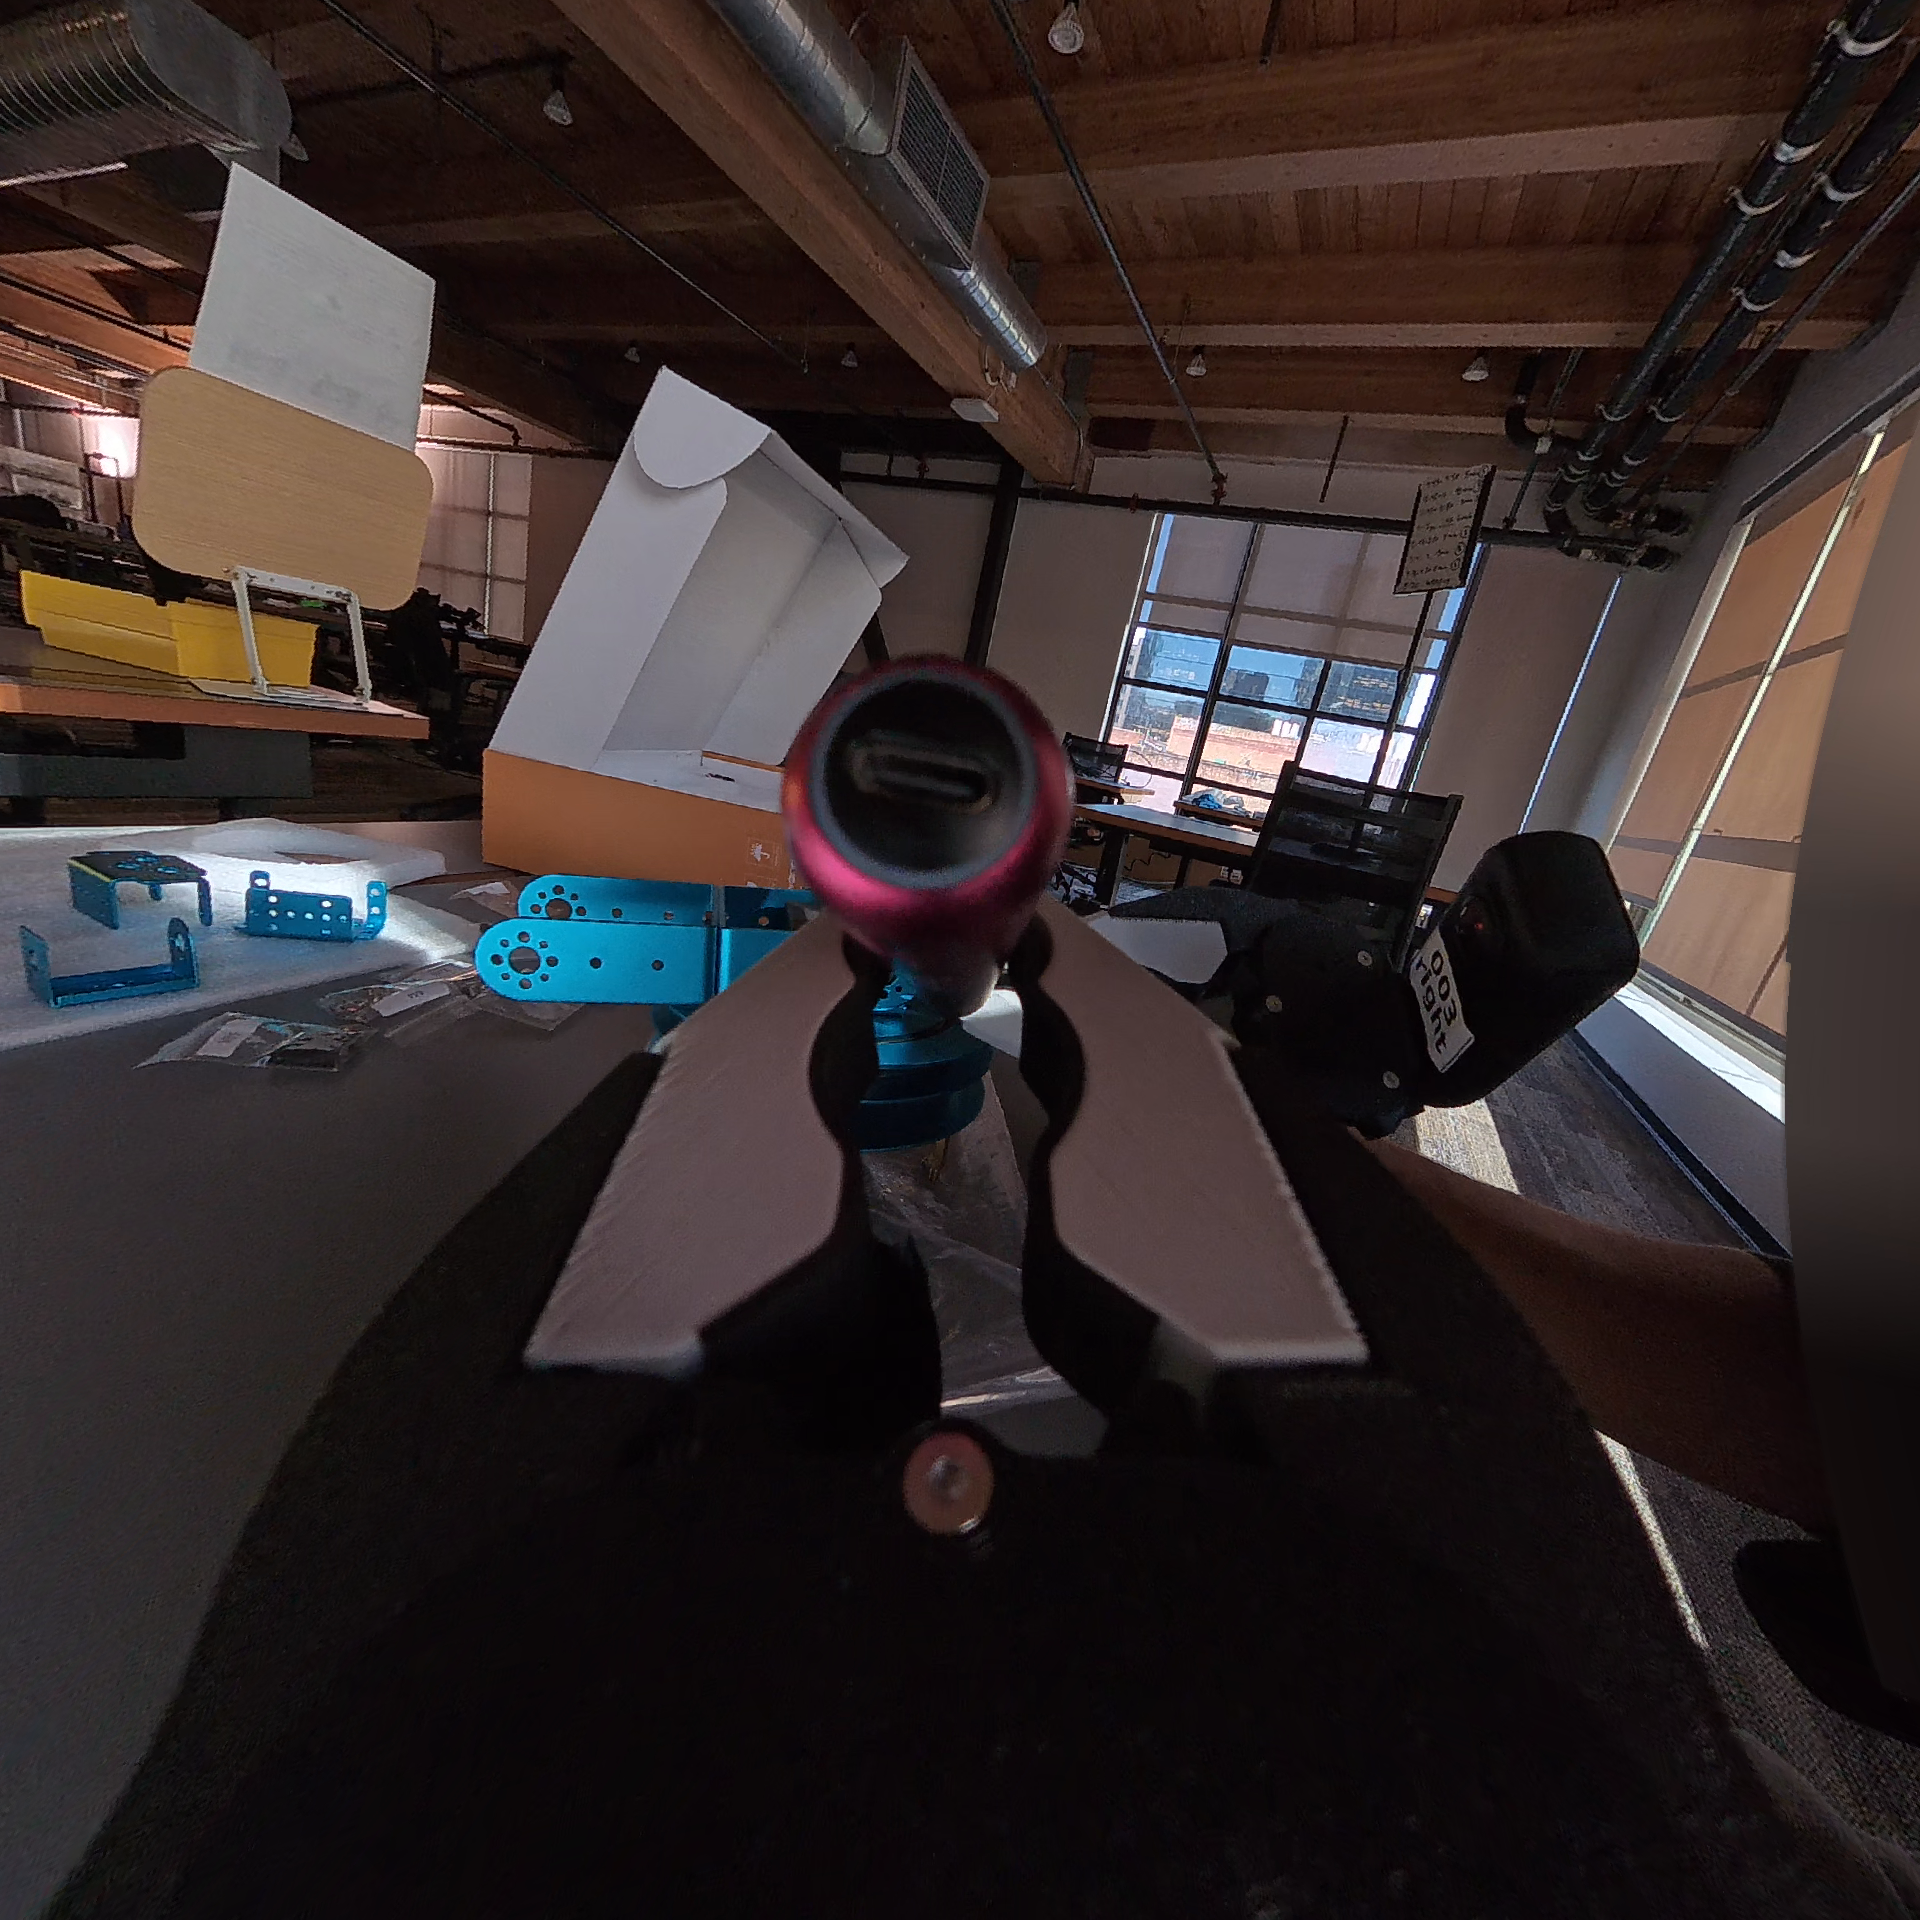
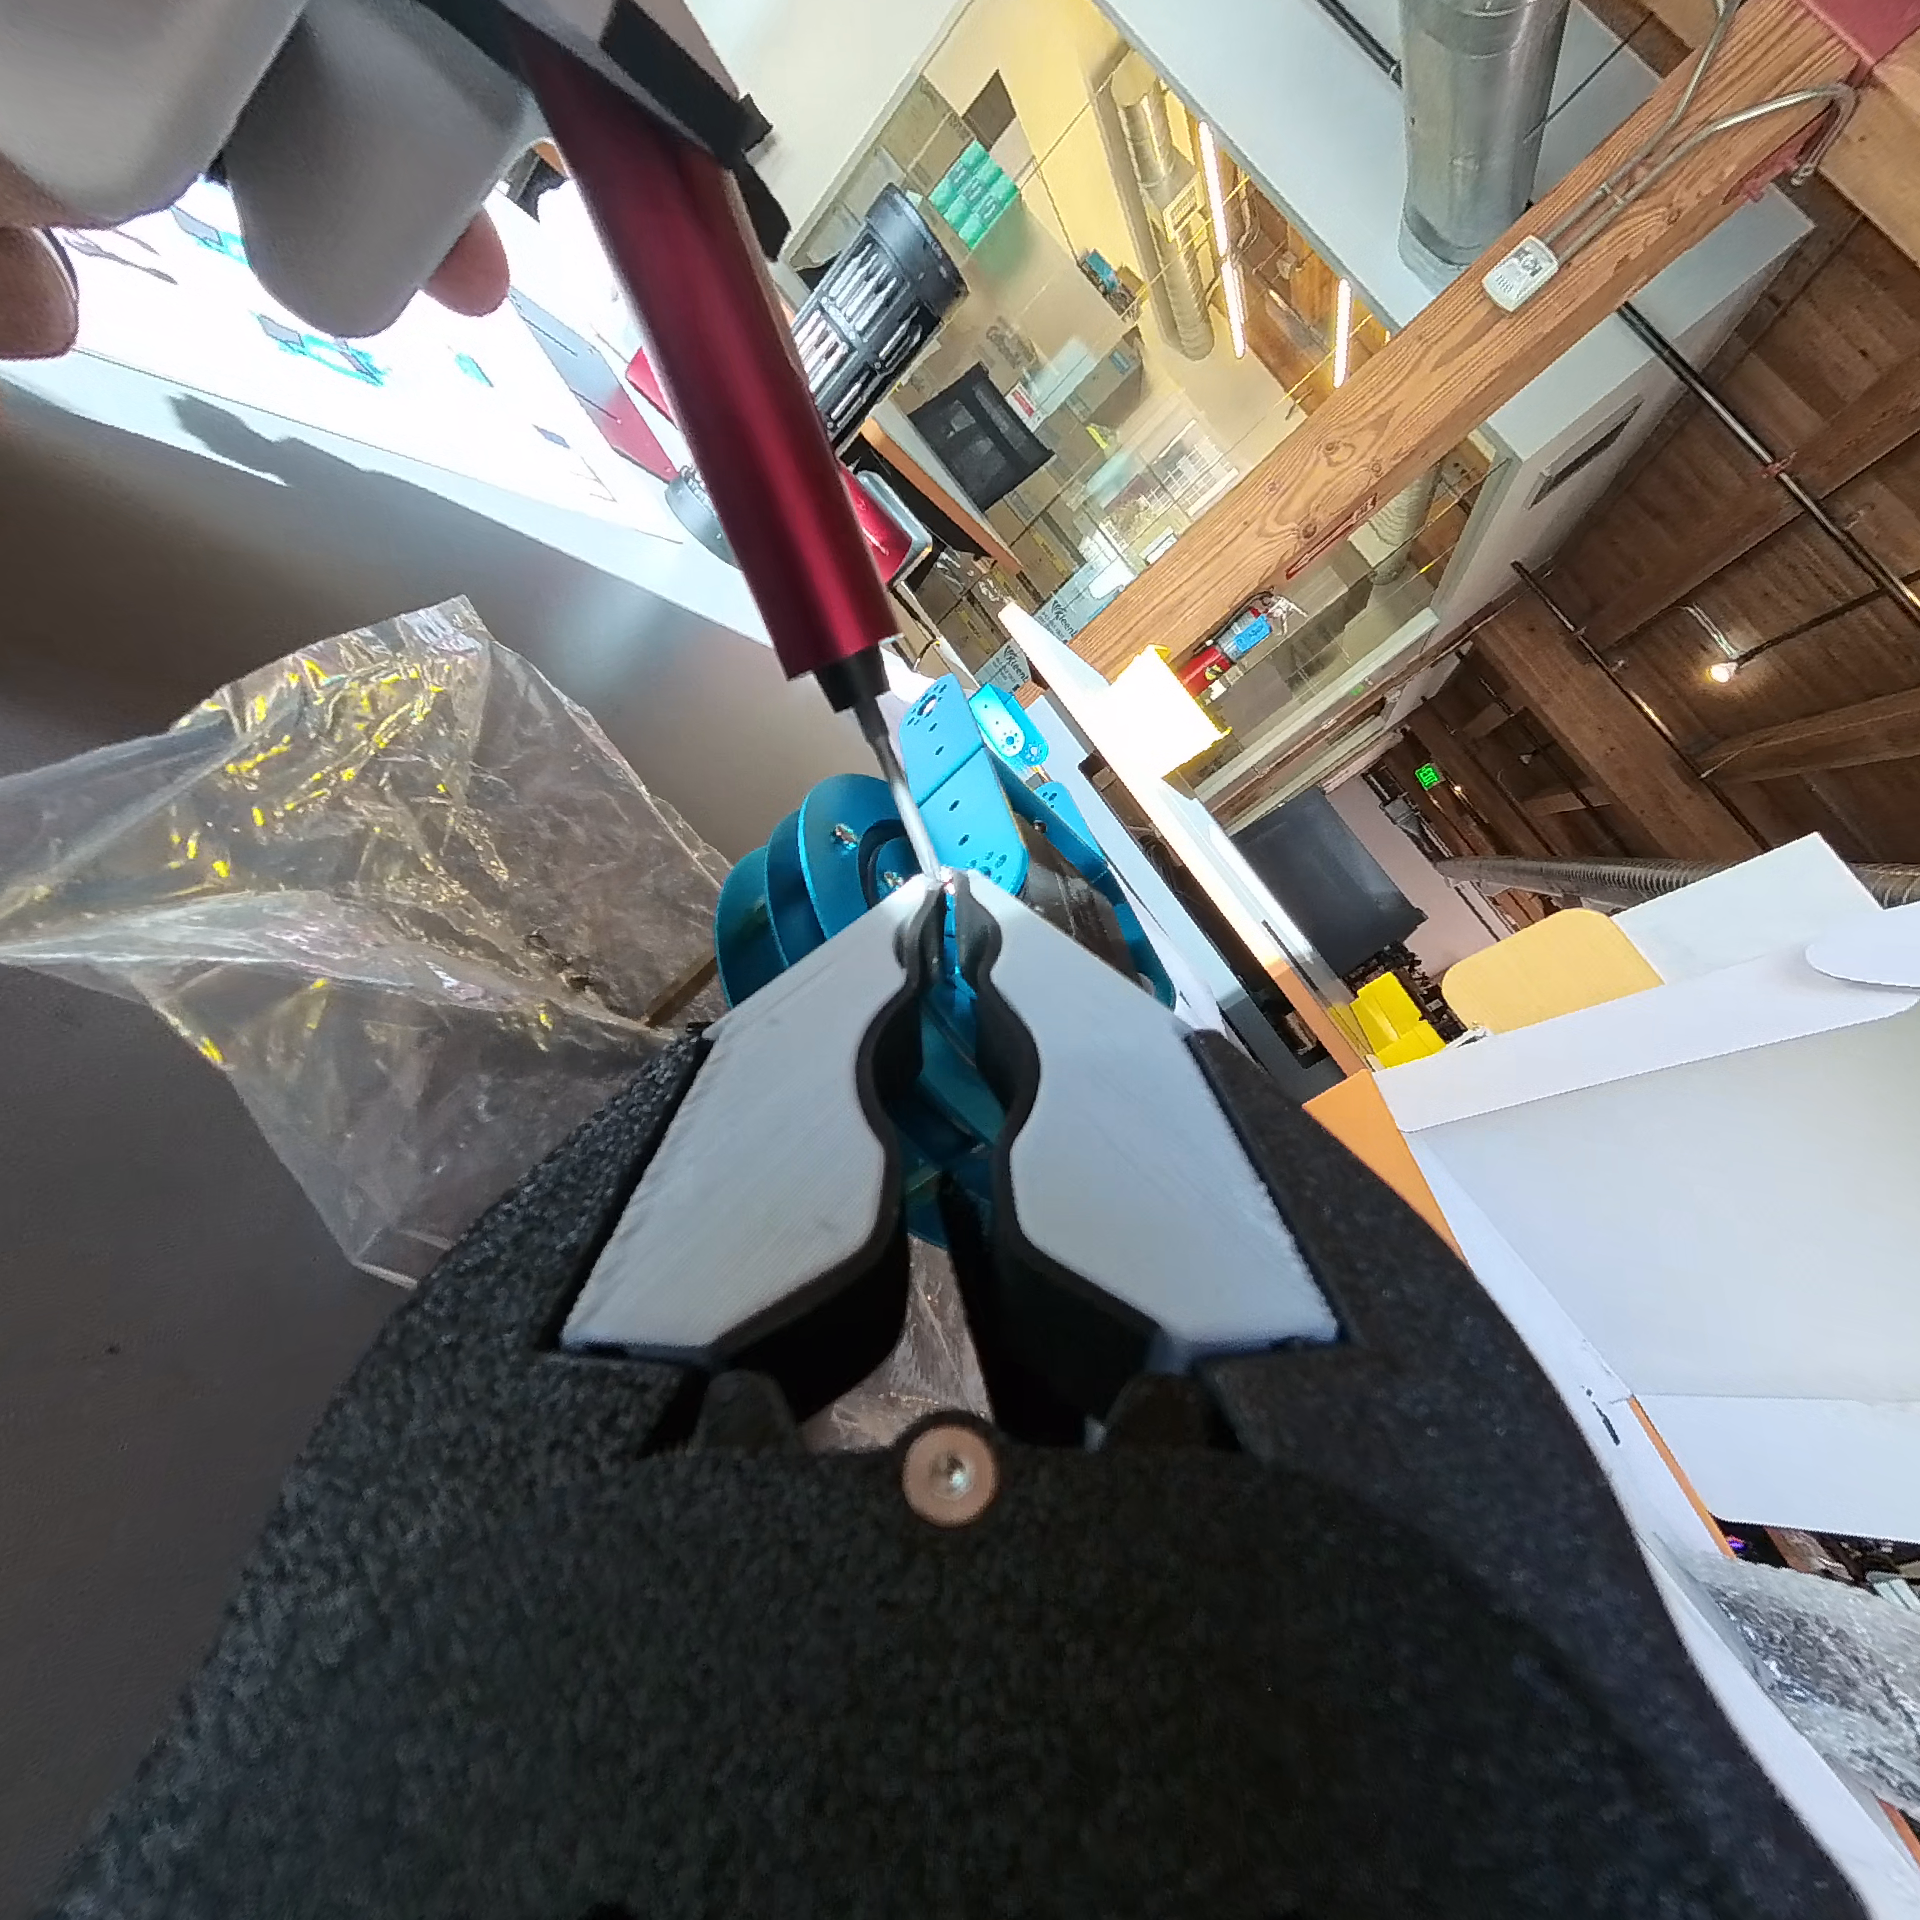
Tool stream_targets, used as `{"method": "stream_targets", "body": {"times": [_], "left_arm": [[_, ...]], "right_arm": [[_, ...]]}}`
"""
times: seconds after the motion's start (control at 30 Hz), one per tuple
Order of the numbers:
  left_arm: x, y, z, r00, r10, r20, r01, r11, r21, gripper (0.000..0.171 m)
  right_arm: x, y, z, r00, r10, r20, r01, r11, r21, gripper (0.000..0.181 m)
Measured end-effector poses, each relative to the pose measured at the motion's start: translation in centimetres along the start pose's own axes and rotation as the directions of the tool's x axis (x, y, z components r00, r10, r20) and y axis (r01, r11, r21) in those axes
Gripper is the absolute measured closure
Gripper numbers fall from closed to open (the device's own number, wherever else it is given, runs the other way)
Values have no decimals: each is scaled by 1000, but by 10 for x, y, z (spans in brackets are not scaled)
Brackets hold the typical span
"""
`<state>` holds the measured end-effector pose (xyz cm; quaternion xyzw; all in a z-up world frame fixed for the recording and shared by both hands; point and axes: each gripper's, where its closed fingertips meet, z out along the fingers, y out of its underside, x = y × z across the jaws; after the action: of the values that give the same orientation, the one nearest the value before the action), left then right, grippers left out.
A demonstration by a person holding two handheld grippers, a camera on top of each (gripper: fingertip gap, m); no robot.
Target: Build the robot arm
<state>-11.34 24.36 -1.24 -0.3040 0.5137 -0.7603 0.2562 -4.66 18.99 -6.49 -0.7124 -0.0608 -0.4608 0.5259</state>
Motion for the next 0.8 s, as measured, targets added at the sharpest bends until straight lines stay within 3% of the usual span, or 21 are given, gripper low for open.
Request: {"method": "stream_targets", "body": {"times": [0.7,0.8], "left_arm": [[1,-1,0,999,36,12,-36,999,7,152],[5,1,1,994,103,27,-103,995,-11,152]], "right_arm": [[-4,1,1,1000,-5,16,5,1000,-5,181],[-2,3,2,1000,-1,10,1,1000,-15,181]]}}
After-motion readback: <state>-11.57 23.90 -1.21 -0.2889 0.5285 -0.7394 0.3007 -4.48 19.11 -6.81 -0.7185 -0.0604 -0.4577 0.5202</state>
